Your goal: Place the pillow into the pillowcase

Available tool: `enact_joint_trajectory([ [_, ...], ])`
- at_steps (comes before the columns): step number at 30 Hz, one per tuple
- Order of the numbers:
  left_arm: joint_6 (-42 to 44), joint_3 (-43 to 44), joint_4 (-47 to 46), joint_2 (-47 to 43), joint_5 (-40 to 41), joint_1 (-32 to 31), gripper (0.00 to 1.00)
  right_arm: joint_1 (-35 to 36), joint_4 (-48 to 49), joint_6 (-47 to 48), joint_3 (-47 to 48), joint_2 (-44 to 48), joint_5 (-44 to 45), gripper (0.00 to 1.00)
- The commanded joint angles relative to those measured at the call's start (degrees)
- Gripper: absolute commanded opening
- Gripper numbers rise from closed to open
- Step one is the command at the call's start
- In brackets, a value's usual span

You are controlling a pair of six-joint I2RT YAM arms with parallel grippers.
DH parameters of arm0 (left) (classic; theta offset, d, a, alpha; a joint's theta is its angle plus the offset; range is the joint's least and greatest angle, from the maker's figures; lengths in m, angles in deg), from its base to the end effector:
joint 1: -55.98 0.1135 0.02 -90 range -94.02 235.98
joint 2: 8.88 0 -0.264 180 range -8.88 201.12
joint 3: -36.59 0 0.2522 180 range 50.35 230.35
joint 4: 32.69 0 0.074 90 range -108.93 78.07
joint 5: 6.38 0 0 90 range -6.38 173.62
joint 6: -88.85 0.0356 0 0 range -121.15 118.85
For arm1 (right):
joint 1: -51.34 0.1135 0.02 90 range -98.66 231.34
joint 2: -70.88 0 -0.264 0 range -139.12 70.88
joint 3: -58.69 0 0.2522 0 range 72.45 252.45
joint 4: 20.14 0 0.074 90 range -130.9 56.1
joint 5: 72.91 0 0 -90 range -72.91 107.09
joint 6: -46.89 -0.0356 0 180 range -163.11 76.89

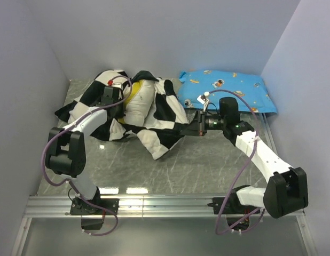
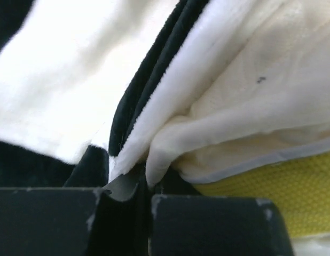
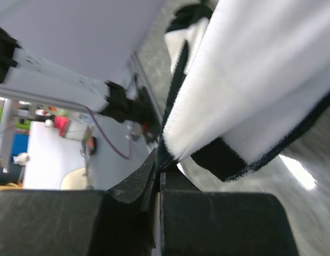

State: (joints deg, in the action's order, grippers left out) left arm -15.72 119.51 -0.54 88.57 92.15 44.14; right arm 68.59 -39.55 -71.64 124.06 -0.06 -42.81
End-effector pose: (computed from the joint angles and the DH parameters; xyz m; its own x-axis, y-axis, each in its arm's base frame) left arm 0.3664 -0.0714 0.2325 -0.7151 -0.1043 -0.6912 -0.0791 0.9945 -0.0681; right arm 0.2469 0.1089 0.2998 -0.7831 0.0077 -0.6219 -0.5960 0.2763 0.7539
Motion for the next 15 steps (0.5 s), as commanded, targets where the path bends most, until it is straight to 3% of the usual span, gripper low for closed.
enact_joint_trajectory([
  [1, 9.1, -2.7, -3.2, 2.0, 12.7, 4.1, 0.0, -1.9, -16.2, 11.7, -0.7, 3.4, -15.3, 0.0],
  [4, 10.7, -3.4, -0.8, -1.7, -1.0, 1.4, 0.0, 2.3, -3.6, 1.9, -6.0, 1.7, -13.7, 0.0],
  [6, 13.4, -4.7, 1.9, -3.9, -7.8, -3.5, 0.0, 5.0, -1.8, 1.6, -6.1, -1.9, -11.0, 0.0],
  [7, 13.9, -4.9, 3.3, -6.2, -17.6, -4.8, 0.01, 5.2, -4.3, 2.7, -4.1, -3.5, -11.3, 0.0],
  [9, 18.1, -5.4, 8.5, -9.0, -28.1, -6.4, 0.27, 4.6, -11.6, 9.1, -0.7, -7.6, -10.6, 0.03],
  [10, 18.7, -5.4, 10.3, -11.6, -36.1, -6.5, 0.46, 4.3, -23.0, 17.8, 3.7, -8.8, -10.4, 0.19],
  [11, 19.8, -4.8, 12.1, -12.6, -38.7, -6.8, 0.75, 3.8, -28.4, 21.8, 5.7, -9.6, -9.9, 0.24],
  [12, 20.9, -3.9, 17.3, -13.7, -41.6, -6.8, 0.8, 2.6, -32.4, 24.6, 7.1, -10.2, -7.8, 0.28],
  [13, 22.4, -1.0, 19.7, -14.0, -44.9, -6.8, 0.83, 2.0, -36.6, 27.4, 8.3, -10.1, -6.9, 0.41],
  [14, 22.7, 0.3, 21.7, -14.1, -45.9, -6.8, 0.88, 0.9, -37.8, 28.1, 8.4, -9.9, -6.4, 0.48],
  [15, 23.2, 1.7, 23.9, -14.4, -46.7, -6.5, 0.88, -0.1, -38.4, 28.0, 8.3, -9.4, -5.4, 0.49],
])
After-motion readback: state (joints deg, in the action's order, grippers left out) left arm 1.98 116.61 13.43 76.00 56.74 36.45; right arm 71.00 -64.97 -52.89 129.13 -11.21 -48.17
